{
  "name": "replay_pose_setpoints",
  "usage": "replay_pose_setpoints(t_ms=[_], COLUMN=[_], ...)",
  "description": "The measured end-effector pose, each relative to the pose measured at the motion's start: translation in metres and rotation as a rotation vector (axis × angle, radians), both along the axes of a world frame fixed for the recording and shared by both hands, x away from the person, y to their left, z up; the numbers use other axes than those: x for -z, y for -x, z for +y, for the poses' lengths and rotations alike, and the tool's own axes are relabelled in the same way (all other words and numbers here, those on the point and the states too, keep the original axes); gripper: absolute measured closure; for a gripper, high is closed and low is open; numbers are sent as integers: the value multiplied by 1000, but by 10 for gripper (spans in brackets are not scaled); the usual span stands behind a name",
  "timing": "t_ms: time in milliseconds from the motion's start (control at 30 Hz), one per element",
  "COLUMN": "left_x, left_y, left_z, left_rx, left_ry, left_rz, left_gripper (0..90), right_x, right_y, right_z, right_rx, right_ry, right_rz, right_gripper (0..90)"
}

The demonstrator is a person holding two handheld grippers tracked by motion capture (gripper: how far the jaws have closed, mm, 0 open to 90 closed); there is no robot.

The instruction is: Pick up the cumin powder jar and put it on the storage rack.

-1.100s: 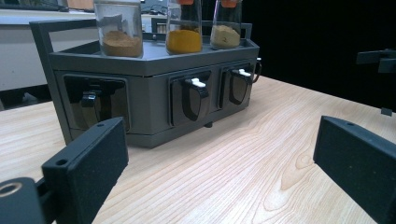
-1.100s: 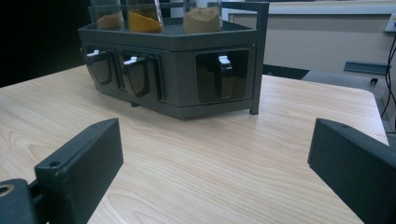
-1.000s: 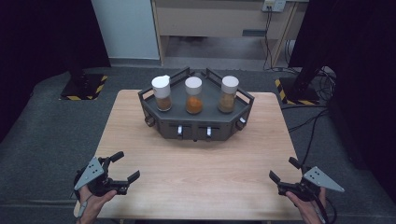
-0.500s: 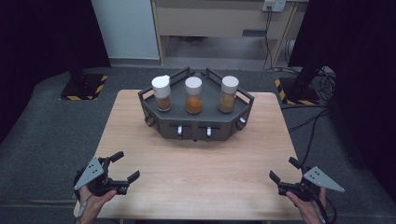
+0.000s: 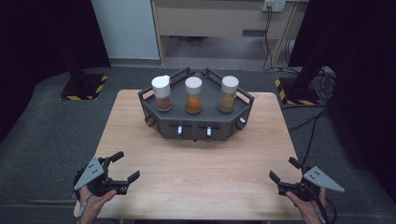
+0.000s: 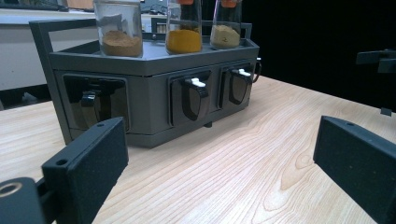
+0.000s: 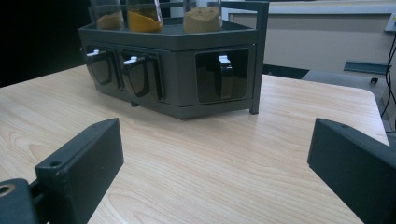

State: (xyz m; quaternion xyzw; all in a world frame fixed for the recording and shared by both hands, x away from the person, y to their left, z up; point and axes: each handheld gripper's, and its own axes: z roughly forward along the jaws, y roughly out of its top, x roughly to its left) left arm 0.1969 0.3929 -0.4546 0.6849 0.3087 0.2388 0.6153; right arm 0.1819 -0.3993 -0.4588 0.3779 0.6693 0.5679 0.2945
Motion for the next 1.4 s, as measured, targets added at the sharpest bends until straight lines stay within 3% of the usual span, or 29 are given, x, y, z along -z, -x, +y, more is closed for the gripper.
replay_pose_setpoints(t_ms=[700,1400], left_x=[0,2], left_y=[0,4], left_z=[0,0], left_rx=[-5,-47], left_ry=[1,19], left_rz=[-1,-7], left_gripper=[20,16], right_x=[0,1], right_y=[0,2], right_z=[0,1], right_rx=[0,31], right_ry=[-2,-13], right_rz=[0,2], right_gripper=[41,24])
